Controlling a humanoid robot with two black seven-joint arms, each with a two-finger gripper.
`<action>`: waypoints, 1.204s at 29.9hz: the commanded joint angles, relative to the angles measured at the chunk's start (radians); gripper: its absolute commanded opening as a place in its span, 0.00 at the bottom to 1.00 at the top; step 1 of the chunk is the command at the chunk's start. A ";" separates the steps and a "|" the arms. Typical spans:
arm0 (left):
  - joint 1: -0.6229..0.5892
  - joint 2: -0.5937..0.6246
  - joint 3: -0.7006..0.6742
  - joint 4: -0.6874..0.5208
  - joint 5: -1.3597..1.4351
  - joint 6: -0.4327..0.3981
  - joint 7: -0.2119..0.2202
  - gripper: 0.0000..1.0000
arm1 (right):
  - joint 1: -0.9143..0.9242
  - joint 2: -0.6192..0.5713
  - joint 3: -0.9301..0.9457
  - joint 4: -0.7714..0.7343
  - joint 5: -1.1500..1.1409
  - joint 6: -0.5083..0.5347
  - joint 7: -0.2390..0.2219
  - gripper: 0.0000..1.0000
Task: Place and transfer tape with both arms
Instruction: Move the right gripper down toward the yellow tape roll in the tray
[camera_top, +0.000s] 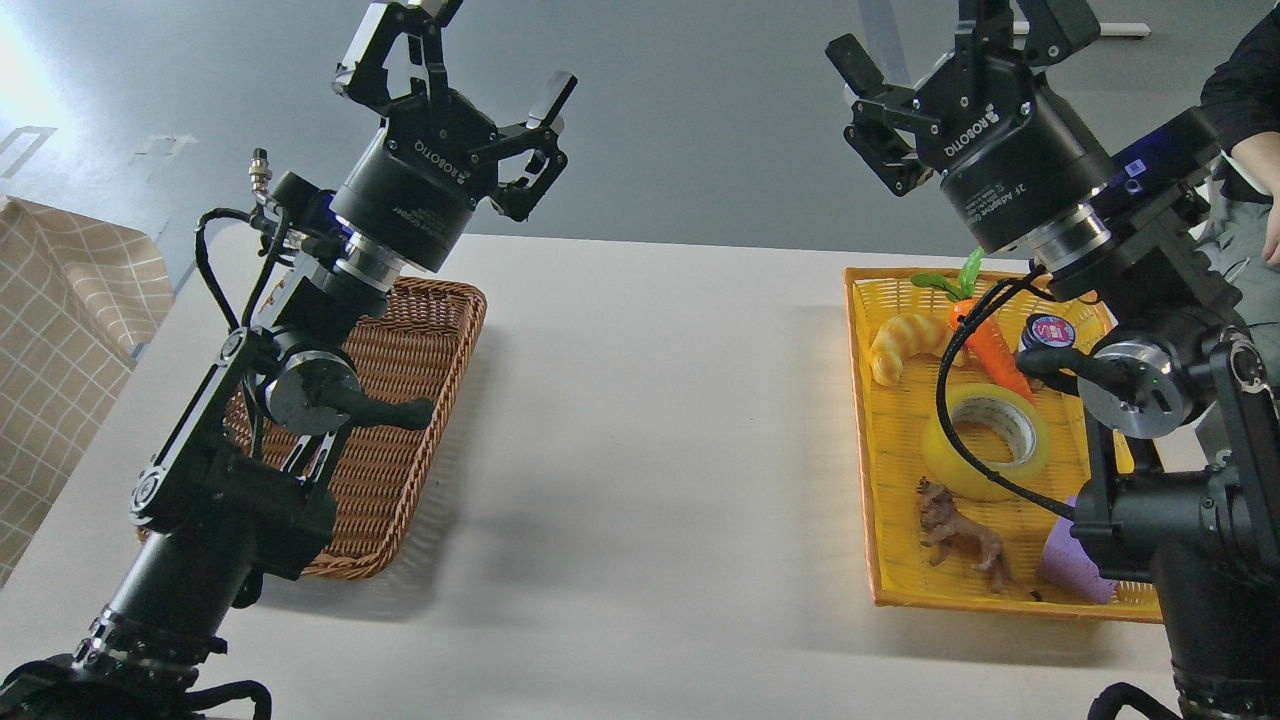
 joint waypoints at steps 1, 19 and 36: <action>-0.001 0.000 -0.002 0.001 0.000 0.001 0.000 0.98 | -0.001 0.000 0.002 0.007 0.000 0.002 0.002 1.00; -0.002 -0.006 0.000 0.000 -0.002 -0.001 0.002 0.98 | 0.022 0.000 0.129 0.012 0.098 0.061 0.002 1.00; -0.004 0.006 0.000 0.001 0.000 -0.001 0.002 0.98 | -0.022 -0.067 0.144 0.012 0.088 0.061 0.045 1.00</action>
